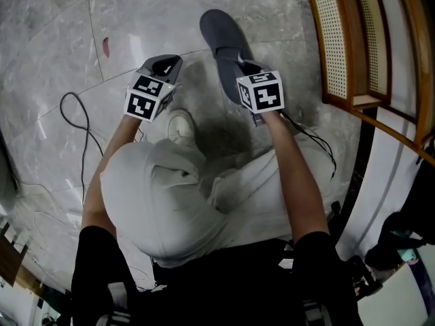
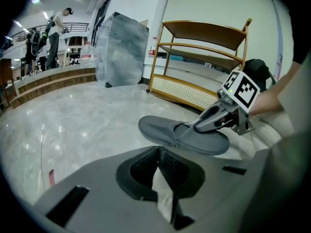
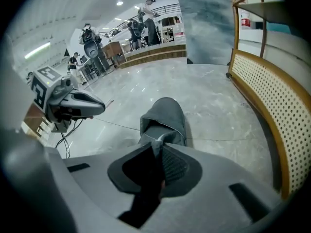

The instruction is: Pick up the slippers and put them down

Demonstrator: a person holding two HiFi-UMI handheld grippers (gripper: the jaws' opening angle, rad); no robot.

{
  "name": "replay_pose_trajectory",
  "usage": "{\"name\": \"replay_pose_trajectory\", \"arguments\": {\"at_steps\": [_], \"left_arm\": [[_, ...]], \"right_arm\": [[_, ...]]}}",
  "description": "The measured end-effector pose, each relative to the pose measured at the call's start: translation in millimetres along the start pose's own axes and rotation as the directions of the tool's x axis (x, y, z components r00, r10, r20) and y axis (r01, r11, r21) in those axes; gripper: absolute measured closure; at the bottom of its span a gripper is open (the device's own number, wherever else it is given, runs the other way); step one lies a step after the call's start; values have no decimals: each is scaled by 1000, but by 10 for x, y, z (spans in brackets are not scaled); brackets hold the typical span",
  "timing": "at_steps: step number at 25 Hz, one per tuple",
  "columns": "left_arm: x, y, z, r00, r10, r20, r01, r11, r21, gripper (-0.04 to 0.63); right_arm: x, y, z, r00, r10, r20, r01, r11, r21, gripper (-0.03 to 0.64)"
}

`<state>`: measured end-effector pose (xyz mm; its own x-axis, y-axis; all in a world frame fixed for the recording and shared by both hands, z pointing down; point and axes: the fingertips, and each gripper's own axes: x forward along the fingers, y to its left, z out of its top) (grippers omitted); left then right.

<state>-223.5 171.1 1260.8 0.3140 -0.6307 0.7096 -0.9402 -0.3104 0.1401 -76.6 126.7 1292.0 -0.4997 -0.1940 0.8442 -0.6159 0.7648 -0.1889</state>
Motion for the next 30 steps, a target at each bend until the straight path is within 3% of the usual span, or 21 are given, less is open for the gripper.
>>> {"name": "replay_pose_trajectory", "arguments": {"at_steps": [16,22,30], "left_arm": [[78,72,-397,998,-12,-64,8,998,-58,591],[92,61,-370,998,-25,-62,17,994,-112,591],[132,127,-414,998,-14,-68,6,993,-121,591]], "right_arm": [[191,26,-295,998,30,-50,-24,994,110,554],[209,10,-339,998,32,-62,-26,994,109,537],[181,70,-390,994,60,-94,-55,997,57,495]]}}
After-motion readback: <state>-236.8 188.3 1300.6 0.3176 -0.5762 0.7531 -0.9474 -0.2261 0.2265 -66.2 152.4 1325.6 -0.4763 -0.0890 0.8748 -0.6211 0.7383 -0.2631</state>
